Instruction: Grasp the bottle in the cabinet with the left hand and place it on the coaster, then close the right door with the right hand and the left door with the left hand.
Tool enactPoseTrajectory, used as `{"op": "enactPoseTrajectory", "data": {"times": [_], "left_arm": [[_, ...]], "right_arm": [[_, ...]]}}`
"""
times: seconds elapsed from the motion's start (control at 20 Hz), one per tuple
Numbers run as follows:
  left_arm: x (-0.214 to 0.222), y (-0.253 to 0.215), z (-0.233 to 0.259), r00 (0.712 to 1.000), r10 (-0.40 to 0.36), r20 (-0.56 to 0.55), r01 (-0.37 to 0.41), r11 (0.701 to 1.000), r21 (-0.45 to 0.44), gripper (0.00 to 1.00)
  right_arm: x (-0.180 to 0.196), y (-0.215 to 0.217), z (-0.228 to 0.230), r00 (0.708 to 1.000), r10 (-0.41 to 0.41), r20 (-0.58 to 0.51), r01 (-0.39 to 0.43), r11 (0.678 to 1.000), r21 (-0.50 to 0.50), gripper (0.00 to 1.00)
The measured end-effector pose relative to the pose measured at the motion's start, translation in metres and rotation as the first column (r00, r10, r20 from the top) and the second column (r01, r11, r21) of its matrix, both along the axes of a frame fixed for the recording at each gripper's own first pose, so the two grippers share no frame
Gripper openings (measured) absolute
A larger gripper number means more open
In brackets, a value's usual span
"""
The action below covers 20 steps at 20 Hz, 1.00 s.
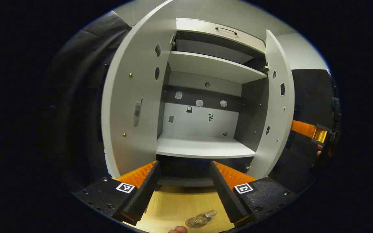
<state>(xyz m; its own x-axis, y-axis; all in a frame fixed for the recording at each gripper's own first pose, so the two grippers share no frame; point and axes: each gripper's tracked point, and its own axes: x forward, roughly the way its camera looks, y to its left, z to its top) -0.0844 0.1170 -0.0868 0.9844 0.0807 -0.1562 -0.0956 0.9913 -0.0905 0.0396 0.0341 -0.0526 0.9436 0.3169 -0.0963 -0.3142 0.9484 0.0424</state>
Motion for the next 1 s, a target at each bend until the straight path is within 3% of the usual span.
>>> {"op": "enactPoseTrajectory", "data": {"times": [0.05, 0.1, 0.4, 0.45, 0.5, 0.9, 0.95, 1.0], "left_arm": [[-0.004, 0.005, 0.001, 1.000, 0.014, 0.002, -0.014, 1.000, 0.000, 0.92], [-0.008, 0.011, 0.002, 0.999, 0.032, 0.006, -0.032, 0.999, 0.000, 0.96], [-0.031, 0.047, 0.010, 0.989, 0.148, 0.028, -0.148, 0.989, -0.024, 0.96], [-0.035, 0.055, 0.012, 0.984, 0.173, 0.032, -0.172, 0.985, -0.022, 0.92], [-0.038, 0.063, 0.012, 0.981, 0.193, 0.033, -0.193, 0.981, -0.020, 0.96], [-0.070, 0.119, 0.030, 0.944, 0.323, 0.073, -0.323, 0.946, -0.006, 0.96], [-0.072, 0.126, 0.030, 0.939, 0.337, 0.074, -0.338, 0.941, 0.004, 0.91], [-0.071, 0.132, 0.032, 0.934, 0.348, 0.077, -0.349, 0.937, 0.011, 0.96]], "right_arm": [[0.002, 0.012, -0.001, 1.000, 0.023, -0.004, -0.023, 1.000, 0.009, 0.96], [0.002, 0.026, -0.002, 0.999, 0.048, -0.008, -0.048, 0.999, 0.013, 0.96], [0.003, 0.067, 0.000, 0.990, 0.144, 0.008, -0.144, 0.990, -0.003, 0.94], [0.003, 0.070, 0.000, 0.989, 0.150, 0.010, -0.150, 0.989, 0.000, 0.94], [0.003, 0.073, 0.000, 0.988, 0.157, 0.008, -0.157, 0.988, 0.003, 0.94], [0.013, 0.074, -0.008, 0.989, 0.146, -0.005, -0.146, 0.989, -0.010, 0.96], [0.015, 0.073, -0.009, 0.990, 0.140, -0.007, -0.140, 0.990, -0.011, 0.96], [0.016, 0.072, -0.010, 0.991, 0.134, -0.008, -0.134, 0.991, -0.010, 0.96]]}}
